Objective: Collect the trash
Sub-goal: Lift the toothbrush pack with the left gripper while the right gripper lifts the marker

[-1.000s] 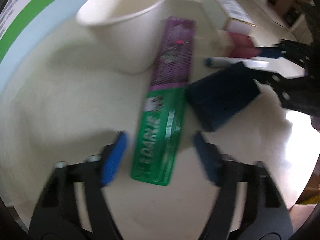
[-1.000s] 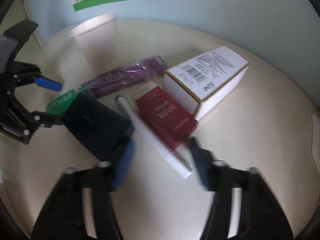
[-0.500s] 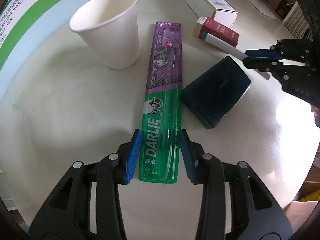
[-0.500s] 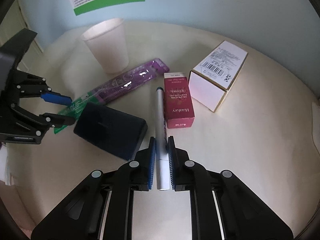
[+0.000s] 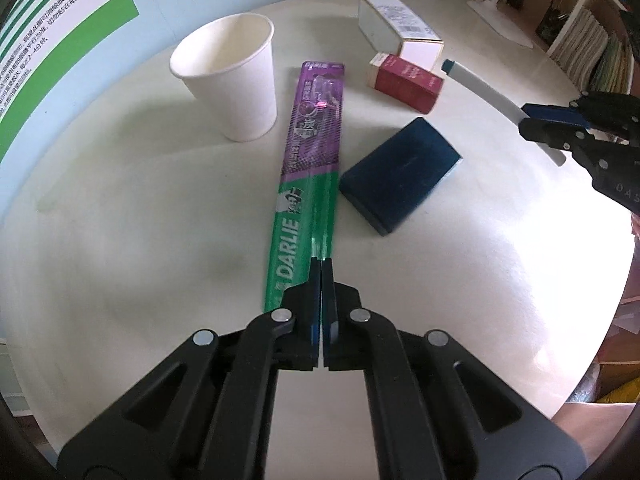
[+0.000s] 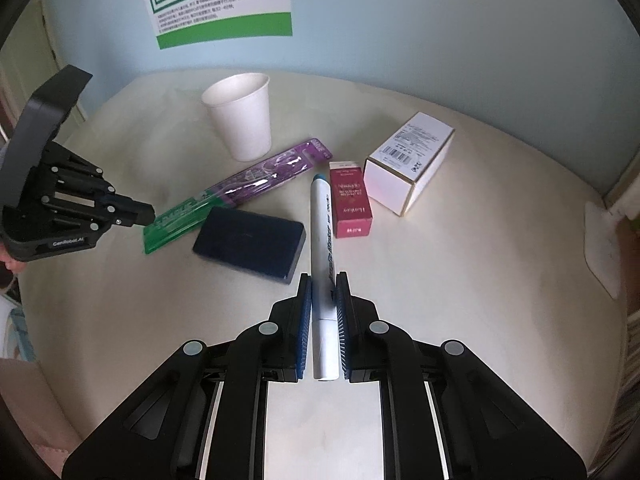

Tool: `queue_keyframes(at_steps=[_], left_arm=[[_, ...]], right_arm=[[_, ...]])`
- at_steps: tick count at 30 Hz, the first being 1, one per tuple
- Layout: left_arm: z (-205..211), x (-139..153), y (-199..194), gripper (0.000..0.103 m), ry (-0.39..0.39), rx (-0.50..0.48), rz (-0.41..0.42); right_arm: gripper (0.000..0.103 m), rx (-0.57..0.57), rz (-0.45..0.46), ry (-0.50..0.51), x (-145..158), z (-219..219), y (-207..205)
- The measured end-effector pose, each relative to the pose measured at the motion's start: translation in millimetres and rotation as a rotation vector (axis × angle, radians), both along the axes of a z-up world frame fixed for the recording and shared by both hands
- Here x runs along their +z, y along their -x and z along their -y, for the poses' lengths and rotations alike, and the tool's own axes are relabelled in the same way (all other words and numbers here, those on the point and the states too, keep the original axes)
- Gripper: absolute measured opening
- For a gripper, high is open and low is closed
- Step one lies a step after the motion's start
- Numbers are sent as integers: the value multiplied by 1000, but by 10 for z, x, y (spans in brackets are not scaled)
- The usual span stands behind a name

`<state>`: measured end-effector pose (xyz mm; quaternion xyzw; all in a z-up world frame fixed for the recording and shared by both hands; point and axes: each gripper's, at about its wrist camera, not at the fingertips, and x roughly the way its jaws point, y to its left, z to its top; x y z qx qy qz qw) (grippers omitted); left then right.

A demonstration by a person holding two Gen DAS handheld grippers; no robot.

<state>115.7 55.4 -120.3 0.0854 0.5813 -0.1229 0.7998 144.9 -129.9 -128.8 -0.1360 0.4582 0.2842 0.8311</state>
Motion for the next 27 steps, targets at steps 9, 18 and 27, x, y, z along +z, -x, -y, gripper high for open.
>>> queue_keyframes(at_steps=[9, 18, 27], left_arm=[[244, 436, 295, 0, -8, -46, 84], [378, 393, 420, 0, -12, -65, 91], [246, -41, 284, 0, -36, -36, 3]], right_arm=[[13, -68, 50, -25, 168, 295, 458], [13, -132, 39, -19, 147, 538, 749], [13, -171, -60, 9, -298, 462, 632]])
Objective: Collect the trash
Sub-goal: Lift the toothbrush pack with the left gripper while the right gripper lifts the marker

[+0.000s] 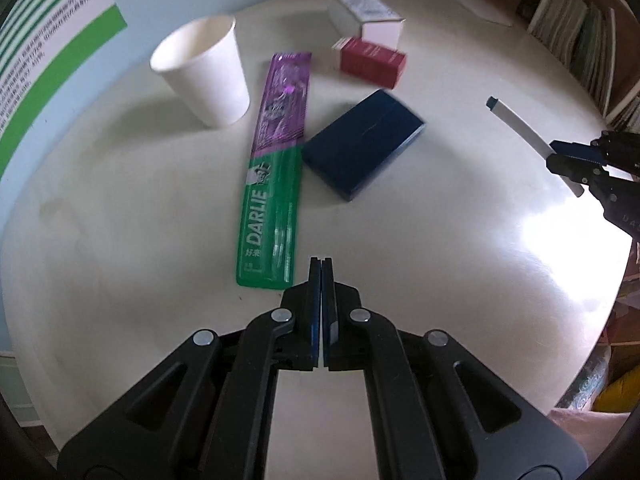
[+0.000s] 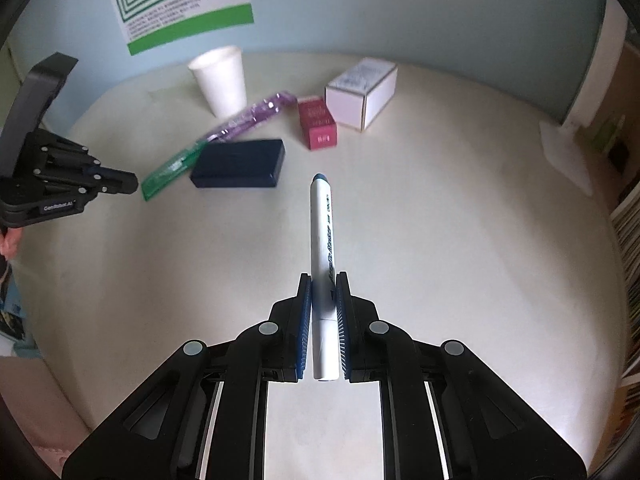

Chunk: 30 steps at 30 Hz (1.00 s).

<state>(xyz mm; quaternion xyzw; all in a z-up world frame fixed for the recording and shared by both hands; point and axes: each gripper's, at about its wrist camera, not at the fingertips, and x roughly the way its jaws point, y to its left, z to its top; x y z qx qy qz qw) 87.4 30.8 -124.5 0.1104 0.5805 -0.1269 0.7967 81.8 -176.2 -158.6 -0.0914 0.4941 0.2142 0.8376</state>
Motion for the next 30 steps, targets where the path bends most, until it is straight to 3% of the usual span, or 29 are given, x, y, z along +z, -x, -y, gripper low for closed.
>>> queue_keyframes(at_steps=[4, 8, 10, 13, 16, 17, 18, 19, 24, 26, 27, 28, 29, 30], left_arm=[[-95, -151, -178, 8, -13, 17, -19], [-124, -206, -345, 54, -32, 10, -2], [-136, -243, -438, 54, -30, 12, 0], [-133, -308, -541, 71, -28, 0, -5], [-131, -350, -606, 77, -7, -7, -12], [-134, -357, -627, 79, -2, -6, -13], [-134, -363, -648, 79, 4, -5, -11], [-133, -369, -666, 80, 14, -8, -11], [-154, -393, -736, 80, 52, -20, -6], [-157, -383, -710, 71, 56, -24, 3], [-168, -364, -687, 62, 62, -30, 14], [-170, -334, -662, 41, 66, -41, 25], [-175, -327, -650, 40, 73, -48, 13], [-187, -325, -647, 40, 77, -47, 10]], right_arm=[[13, -12, -31, 3, -137, -58, -172], [14, -9, -54, 6, -210, -128, -339], [14, -1, -65, 5, -243, -165, -423], [15, 6, -70, 13, -270, -194, -497], [23, 1, -65, 15, -267, -195, -548], [38, -6, -60, 23, -269, -193, -556], [52, -7, -60, 22, -270, -192, -560], [54, -8, -61, 22, -277, -192, -562], [57, 5, -39, 31, -279, -197, -554], [56, 6, -27, 40, -279, -204, -550], [53, 5, -22, 46, -272, -208, -545], [51, 2, -20, 45, -263, -209, -539], [43, 1, -17, 43, -255, -209, -534], [27, 2, -12, 40, -246, -216, -524]])
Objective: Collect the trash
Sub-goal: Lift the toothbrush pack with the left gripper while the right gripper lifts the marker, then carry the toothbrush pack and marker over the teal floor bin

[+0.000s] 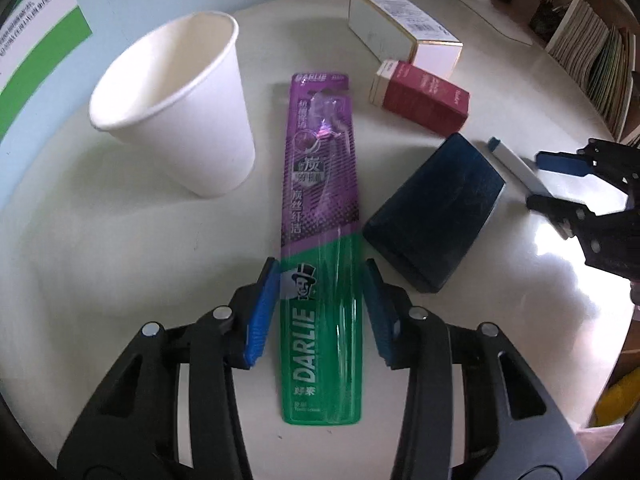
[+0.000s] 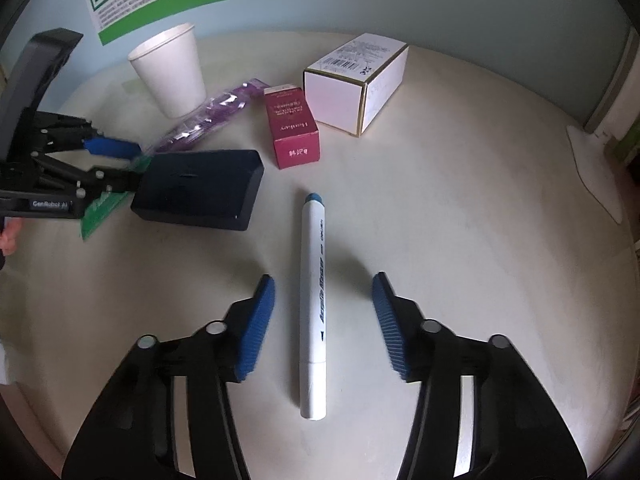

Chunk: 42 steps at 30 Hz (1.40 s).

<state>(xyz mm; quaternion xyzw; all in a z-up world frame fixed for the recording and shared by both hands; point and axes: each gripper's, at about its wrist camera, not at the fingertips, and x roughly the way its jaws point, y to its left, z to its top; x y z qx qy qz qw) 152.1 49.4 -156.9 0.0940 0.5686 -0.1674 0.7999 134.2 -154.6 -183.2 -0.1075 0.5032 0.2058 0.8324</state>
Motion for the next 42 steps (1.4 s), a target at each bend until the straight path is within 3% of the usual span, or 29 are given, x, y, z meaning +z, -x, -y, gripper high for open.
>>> queue_keyframes(at_steps=[2, 12, 25, 33, 42], left_arm=[[-28, 2, 16, 39, 8, 5, -5], [-184, 1, 45, 39, 26, 51, -33], [-35, 501, 369, 40, 33, 41, 69], [380, 771, 558, 40, 22, -58, 103], [1342, 906, 959, 40, 42, -275, 122]], right_arm=[[14, 4, 0, -3, 10, -24, 10], [13, -8, -20, -23, 149, 25, 24], [13, -13, 36, -74, 492, 91, 116], [13, -82, 108, -93, 796, 432, 491], [13, -251, 148, -75, 983, 1135, 1222]])
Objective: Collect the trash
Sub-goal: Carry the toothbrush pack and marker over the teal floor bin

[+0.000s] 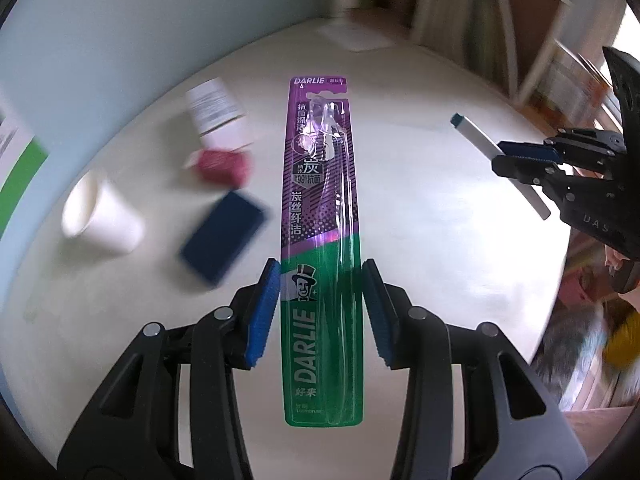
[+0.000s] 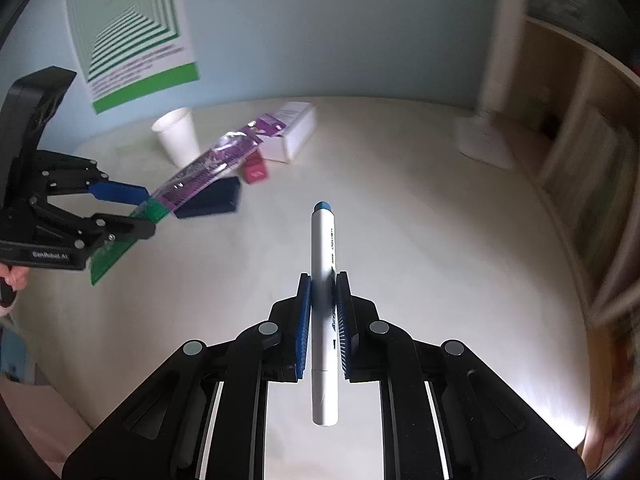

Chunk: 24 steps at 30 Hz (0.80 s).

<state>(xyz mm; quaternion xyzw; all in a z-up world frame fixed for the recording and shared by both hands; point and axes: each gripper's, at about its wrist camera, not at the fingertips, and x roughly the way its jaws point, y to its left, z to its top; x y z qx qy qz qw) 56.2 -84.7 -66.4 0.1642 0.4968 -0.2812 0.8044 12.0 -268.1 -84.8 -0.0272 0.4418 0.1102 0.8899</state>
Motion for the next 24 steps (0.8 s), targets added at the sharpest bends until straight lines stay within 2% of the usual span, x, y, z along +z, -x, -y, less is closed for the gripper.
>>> queue_keyframes(at_steps=[9, 15, 20, 24], left_arm=[[1173, -27, 735, 40, -11, -317, -16], [1903, -150, 1444, 40, -29, -562, -48], [2292, -303, 1995, 40, -52, -713, -87], [2589, -504, 2450, 40, -93, -833, -117]], right_arm=[[13, -277, -6, 4, 40, 806, 1169], [14, -496, -39, -11, -66, 1233, 2096], [13, -660, -80, -34, -220, 1472, 2812], [14, -759, -113, -62, -389, 1563, 3234]])
